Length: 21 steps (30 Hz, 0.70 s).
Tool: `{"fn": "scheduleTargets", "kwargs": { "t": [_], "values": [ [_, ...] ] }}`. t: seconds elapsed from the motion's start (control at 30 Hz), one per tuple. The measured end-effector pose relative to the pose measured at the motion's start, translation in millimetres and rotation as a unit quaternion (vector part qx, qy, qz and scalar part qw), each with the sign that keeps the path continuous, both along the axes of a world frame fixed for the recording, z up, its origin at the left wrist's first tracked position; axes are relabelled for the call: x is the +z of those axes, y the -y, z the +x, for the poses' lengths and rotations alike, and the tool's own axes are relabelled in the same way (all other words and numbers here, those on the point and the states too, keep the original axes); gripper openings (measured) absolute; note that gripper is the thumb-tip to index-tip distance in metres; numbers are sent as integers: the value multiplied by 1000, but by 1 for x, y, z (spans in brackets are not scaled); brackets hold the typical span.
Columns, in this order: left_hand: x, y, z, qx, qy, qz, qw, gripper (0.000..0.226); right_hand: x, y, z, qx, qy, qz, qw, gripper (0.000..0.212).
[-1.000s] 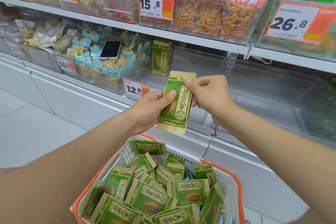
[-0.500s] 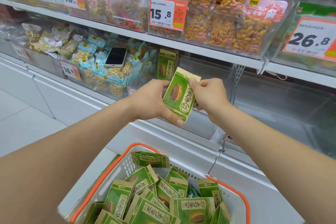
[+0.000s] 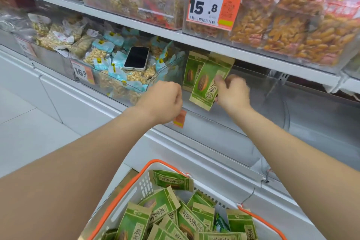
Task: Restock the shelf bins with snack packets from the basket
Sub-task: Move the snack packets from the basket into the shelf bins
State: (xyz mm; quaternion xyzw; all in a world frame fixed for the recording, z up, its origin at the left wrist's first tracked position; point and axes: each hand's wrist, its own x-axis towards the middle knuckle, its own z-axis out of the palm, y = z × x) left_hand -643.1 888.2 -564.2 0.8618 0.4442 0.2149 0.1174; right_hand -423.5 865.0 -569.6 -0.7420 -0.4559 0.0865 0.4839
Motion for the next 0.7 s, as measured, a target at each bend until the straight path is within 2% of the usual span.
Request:
{"fn": "scheduleTargets", "kwargs": {
  "t": [0.17, 0.33, 0.5, 0.57, 0.67, 0.7],
  "values": [
    [-4, -6, 2, -20, -63, 11, 998, 40, -15, -46, -13, 18, 37, -61, 997, 27],
    [-6, -11, 4, -12, -69, 29, 997, 40, -6, -86, -20, -45, 82, -151, 984, 32],
    [-8, -11, 4, -21, -68, 44, 996, 40, -13, -111, -21, -76, 100, -164, 979, 30],
    [-10, -12, 5, -24, -70, 50, 996, 39, -12, -115, -23, -87, 112, -165, 976, 34],
    [-12, -13, 6, -28, -72, 57, 995, 41, -10, -118, -26, -111, 108, -143, 978, 54],
    [-13, -14, 5, -29, -72, 58, 995, 41, -10, -118, -26, -119, 104, -134, 978, 55]
  ]
}}
